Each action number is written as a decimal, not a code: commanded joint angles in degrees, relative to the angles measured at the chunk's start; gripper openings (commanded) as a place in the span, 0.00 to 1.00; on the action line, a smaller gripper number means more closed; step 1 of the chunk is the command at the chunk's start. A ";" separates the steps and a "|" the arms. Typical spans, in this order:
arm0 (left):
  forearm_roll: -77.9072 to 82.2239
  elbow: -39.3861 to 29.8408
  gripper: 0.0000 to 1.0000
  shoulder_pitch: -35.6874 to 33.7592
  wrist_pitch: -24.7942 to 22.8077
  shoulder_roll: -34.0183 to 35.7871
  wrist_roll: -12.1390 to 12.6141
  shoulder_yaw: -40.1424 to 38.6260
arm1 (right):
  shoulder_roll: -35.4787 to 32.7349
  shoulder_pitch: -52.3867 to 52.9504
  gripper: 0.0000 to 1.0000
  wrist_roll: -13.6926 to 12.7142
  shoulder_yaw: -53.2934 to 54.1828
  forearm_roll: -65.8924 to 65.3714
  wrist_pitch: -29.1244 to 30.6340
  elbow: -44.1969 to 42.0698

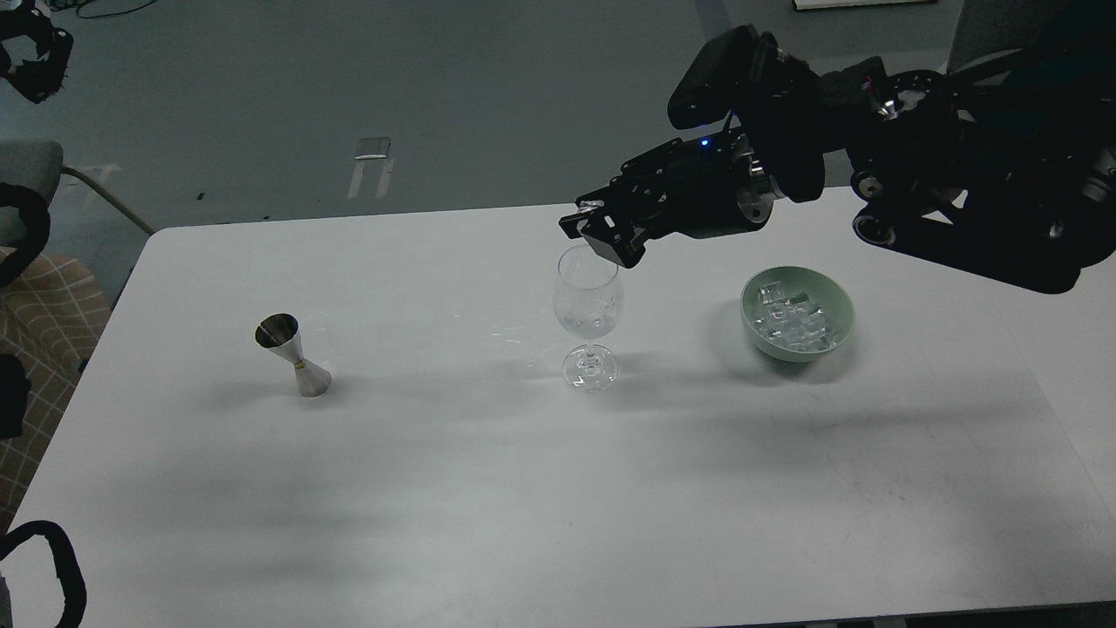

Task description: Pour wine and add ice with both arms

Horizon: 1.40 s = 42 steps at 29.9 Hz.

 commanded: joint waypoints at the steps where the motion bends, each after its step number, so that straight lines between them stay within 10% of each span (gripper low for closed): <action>1: 0.00 -0.08 0.98 0.13 -0.06 -0.14 0.10 0.01 | 0.04 1.20 0.16 0.14 -1.59 0.09 0.69 -0.22; 42: -2.46 0.09 0.98 0.13 -0.06 0.13 -0.08 -0.25 | 5.22 0.50 0.25 -0.21 -5.46 1.94 1.83 -4.88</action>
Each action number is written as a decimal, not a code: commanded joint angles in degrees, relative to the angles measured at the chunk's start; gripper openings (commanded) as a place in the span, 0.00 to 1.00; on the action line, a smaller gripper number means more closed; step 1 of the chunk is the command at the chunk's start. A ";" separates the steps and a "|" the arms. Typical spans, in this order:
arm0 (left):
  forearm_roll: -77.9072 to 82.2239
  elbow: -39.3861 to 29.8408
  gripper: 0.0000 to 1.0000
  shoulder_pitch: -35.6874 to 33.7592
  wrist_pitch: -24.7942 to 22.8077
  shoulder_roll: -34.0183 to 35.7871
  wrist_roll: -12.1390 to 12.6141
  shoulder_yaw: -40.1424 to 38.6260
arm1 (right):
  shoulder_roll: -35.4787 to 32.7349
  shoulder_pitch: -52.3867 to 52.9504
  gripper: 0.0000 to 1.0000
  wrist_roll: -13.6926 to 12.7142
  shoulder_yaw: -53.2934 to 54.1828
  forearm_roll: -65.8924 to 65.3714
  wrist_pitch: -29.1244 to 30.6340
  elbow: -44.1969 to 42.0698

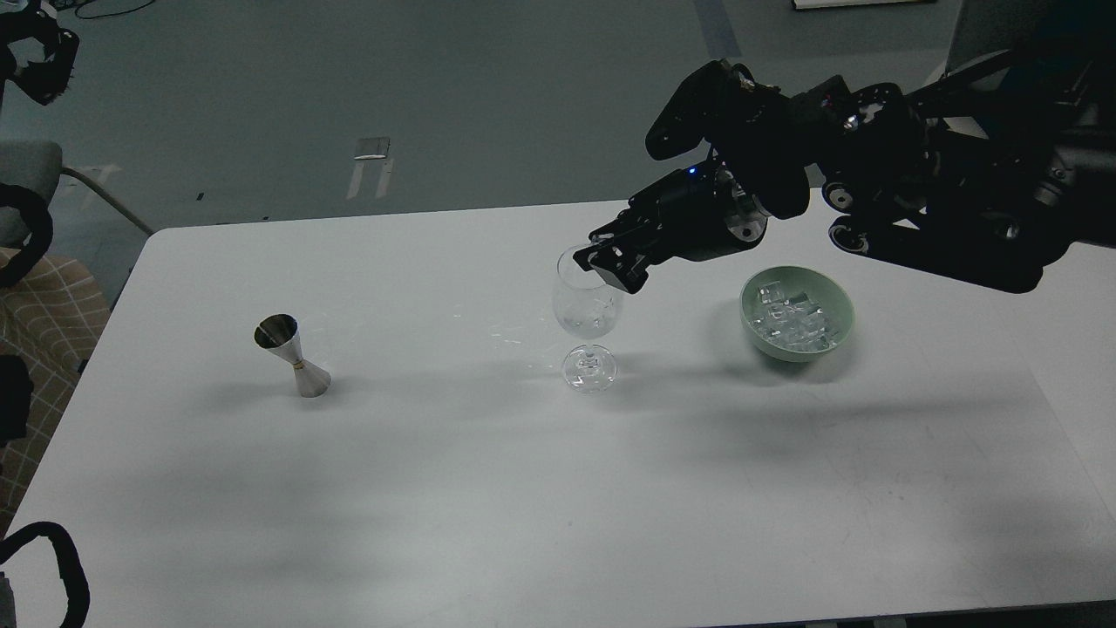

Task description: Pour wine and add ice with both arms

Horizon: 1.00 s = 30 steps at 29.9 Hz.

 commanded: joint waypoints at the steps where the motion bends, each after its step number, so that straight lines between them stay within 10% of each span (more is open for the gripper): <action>1: 0.00 0.01 0.98 0.03 0.00 0.06 -0.03 0.00 | 0.92 -0.06 0.27 -0.21 0.00 0.00 -0.08 -1.06; 22: -0.09 0.10 0.98 -0.15 0.00 0.32 0.06 0.00 | 1.89 0.81 0.45 -0.48 0.70 2.80 -0.96 -2.11; 27: 0.00 0.18 0.98 -0.24 0.00 0.50 -0.03 0.26 | -0.13 2.57 0.93 -0.56 4.82 7.20 -3.15 -4.48; 30: 0.00 0.36 0.98 -0.06 0.09 0.50 -0.03 0.44 | -1.27 2.22 0.99 -0.39 8.07 12.46 -4.82 -7.64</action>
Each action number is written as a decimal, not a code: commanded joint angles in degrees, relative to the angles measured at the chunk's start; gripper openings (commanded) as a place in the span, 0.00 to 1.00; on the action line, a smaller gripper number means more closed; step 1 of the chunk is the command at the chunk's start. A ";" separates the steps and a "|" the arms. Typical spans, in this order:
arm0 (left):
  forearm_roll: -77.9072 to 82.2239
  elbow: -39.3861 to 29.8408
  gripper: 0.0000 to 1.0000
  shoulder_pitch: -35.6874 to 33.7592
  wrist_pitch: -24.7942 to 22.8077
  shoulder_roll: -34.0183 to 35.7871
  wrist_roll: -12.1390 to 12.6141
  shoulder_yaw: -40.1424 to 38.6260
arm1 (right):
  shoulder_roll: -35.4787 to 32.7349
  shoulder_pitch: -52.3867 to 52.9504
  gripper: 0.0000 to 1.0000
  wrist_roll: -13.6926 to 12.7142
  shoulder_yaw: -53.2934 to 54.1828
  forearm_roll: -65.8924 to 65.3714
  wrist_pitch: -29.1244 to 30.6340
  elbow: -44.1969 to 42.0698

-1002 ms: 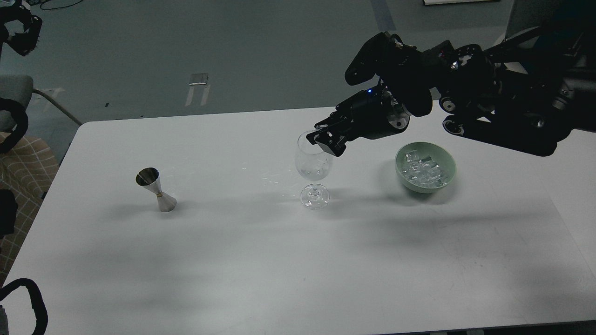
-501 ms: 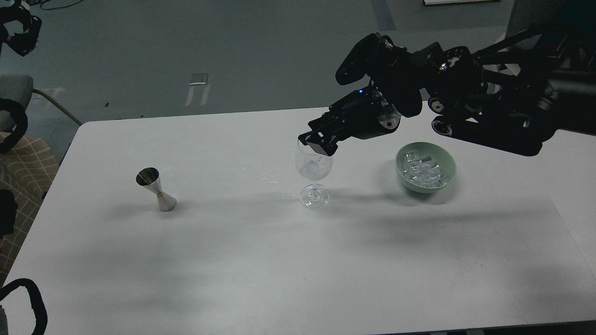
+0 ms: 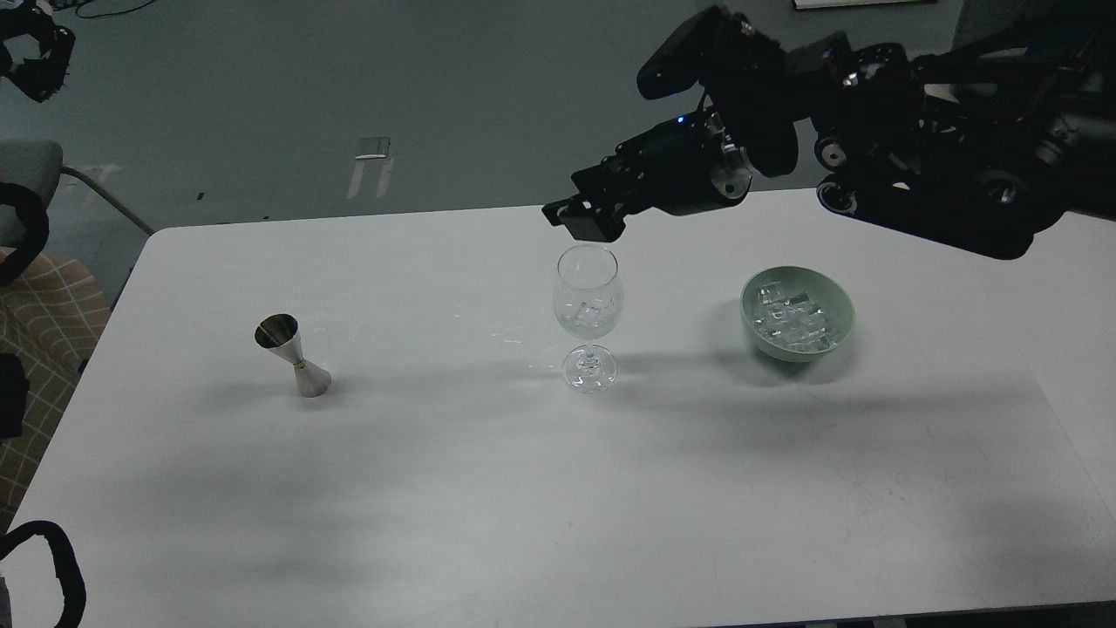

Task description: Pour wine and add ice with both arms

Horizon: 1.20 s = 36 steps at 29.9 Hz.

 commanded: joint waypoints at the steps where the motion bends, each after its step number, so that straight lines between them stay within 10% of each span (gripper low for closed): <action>1: 0.11 0.23 0.98 0.15 0.08 0.03 0.00 0.13 | -2.08 -0.66 0.99 0.17 4.03 7.26 -1.86 -3.60; 20: 1.52 11.10 0.98 -4.41 -10.72 -0.06 -0.08 13.82 | 6.61 -30.18 0.99 4.39 53.33 34.26 -8.10 -23.64; 36: 3.54 26.68 0.98 -14.44 -20.31 -3.04 0.71 28.43 | 16.55 -33.53 1.00 5.62 59.24 48.60 -6.00 -29.80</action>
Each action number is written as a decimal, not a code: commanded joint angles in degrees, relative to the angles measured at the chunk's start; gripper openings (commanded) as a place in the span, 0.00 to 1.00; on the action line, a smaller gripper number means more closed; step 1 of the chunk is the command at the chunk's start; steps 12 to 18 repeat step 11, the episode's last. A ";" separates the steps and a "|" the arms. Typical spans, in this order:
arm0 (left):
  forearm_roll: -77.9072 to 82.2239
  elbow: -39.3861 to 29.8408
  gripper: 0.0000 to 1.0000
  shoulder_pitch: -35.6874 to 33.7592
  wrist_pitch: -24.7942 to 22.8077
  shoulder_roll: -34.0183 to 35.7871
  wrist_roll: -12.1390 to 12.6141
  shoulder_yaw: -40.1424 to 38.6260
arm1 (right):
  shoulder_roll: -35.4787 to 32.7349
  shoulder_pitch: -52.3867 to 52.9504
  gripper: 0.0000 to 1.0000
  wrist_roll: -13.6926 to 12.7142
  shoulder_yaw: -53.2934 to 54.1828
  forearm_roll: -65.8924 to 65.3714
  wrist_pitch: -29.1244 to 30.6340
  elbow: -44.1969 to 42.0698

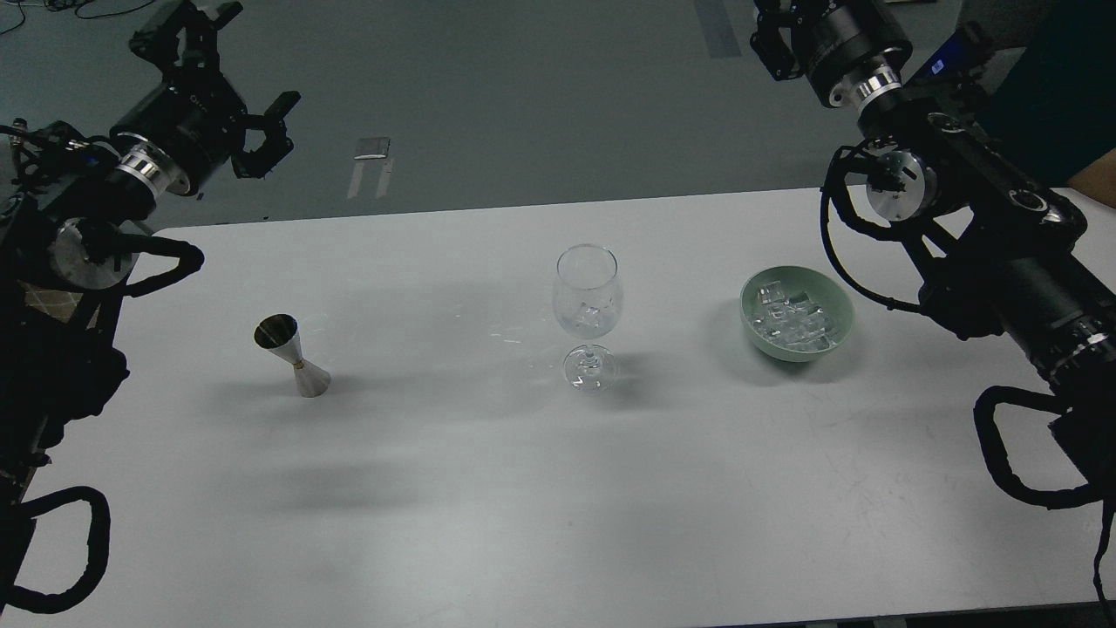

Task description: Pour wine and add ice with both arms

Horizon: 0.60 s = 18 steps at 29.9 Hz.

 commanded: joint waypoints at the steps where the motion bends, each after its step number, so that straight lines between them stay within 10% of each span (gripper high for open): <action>1: -0.21 3.01 0.98 -1.95 -1.44 -1.99 -0.01 0.18 | 0.94 -0.80 1.00 0.83 0.45 0.03 1.24 -0.28; 18: -0.30 4.34 0.98 -3.36 -1.70 -3.23 -0.89 -0.09 | 1.82 -0.71 1.00 2.06 0.54 0.03 1.78 -0.46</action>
